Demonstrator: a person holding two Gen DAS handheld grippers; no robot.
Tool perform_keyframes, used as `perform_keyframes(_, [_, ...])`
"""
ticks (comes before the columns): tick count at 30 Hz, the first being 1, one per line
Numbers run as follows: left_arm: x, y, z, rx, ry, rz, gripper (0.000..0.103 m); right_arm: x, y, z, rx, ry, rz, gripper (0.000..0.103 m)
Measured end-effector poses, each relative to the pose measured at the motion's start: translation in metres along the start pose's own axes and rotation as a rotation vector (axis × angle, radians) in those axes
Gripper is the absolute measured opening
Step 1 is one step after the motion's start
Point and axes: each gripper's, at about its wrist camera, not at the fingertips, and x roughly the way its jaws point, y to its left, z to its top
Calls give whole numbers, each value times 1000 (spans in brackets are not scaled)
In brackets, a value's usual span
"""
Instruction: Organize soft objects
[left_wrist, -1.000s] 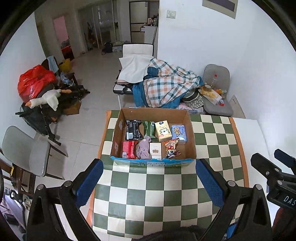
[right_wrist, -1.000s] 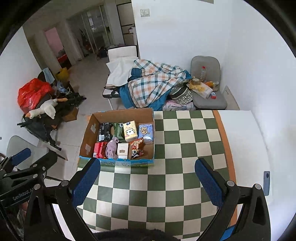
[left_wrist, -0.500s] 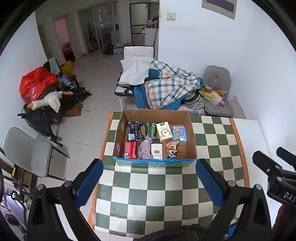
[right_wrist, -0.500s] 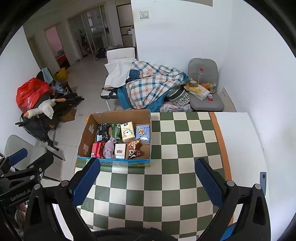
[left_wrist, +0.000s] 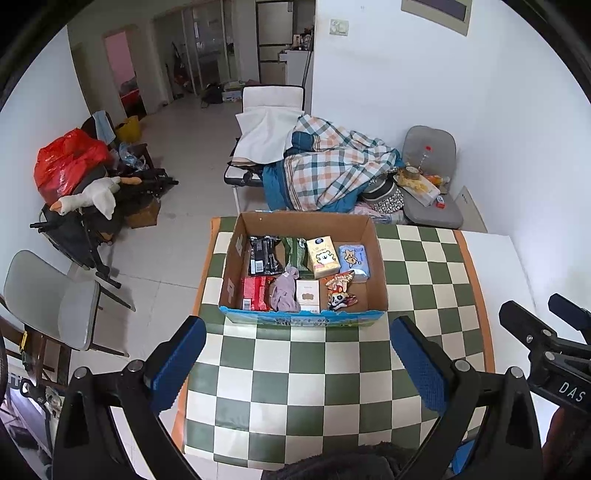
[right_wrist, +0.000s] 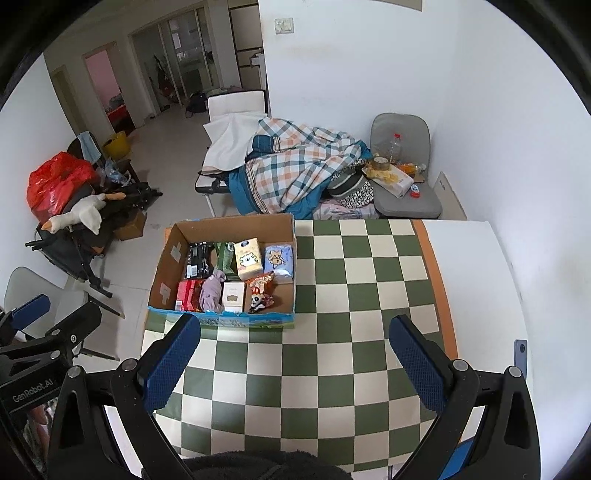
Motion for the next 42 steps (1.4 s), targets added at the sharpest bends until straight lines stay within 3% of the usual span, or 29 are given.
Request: perform_keyframes(42, [-2,-5,13,6,-16,1,102,0,-5,2,30,-29,-61,103])
